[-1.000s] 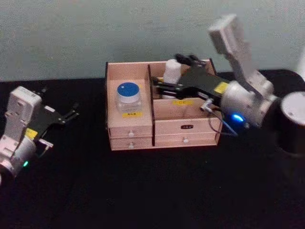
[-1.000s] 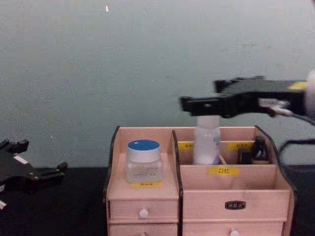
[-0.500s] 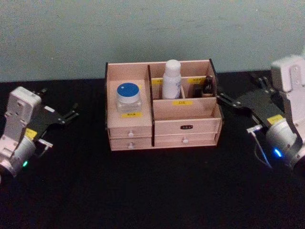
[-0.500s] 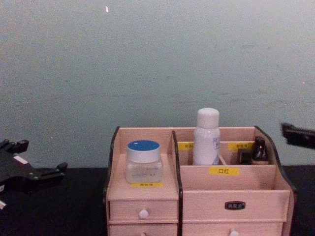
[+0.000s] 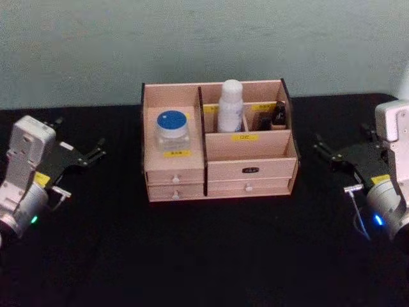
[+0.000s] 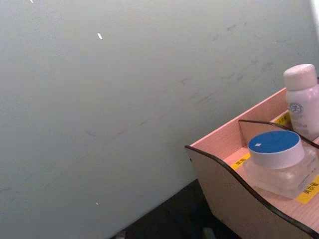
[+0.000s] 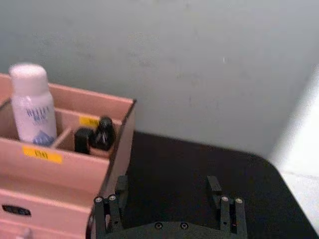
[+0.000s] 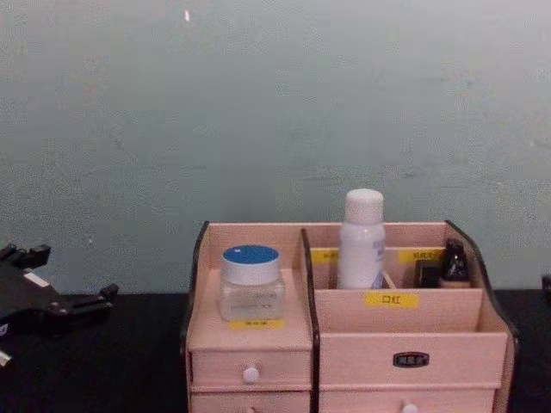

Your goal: Pick up the facial cleanser and watermelon frost from the table and place them into the tiered storage box.

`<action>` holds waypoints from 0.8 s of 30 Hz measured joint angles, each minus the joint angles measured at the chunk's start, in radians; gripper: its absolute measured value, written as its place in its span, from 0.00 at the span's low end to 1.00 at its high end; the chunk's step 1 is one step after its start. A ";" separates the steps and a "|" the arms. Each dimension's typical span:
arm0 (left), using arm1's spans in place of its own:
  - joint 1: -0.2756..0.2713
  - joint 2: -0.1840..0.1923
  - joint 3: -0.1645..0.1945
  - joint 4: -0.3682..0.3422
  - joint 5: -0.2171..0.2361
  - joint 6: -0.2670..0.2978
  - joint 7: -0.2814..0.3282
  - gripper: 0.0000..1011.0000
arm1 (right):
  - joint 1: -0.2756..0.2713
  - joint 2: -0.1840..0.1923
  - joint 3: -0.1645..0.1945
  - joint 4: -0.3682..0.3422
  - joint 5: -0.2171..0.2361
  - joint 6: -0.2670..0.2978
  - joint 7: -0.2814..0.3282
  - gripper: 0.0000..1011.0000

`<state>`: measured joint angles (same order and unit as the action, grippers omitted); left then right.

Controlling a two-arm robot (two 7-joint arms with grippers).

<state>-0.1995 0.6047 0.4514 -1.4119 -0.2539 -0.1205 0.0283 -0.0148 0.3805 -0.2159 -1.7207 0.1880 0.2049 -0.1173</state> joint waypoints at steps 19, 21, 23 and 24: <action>0.000 0.000 0.000 0.000 0.000 0.000 0.000 0.99 | 0.017 -0.037 0.013 0.064 0.003 0.065 0.040 0.99; 0.000 0.000 0.000 0.000 0.000 0.000 0.000 0.99 | 0.017 -0.036 0.013 0.064 0.003 0.064 0.039 0.99; 0.000 0.000 0.000 0.000 0.000 0.000 0.000 0.99 | 0.016 -0.036 0.013 0.063 0.003 0.064 0.039 0.99; 0.000 0.000 0.000 0.000 0.000 0.000 0.000 0.99 | 0.016 -0.036 0.013 0.063 0.003 0.063 0.039 0.99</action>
<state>-0.1995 0.6047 0.4514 -1.4120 -0.2539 -0.1205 0.0283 0.0014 0.3449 -0.2034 -1.6576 0.1910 0.2681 -0.0784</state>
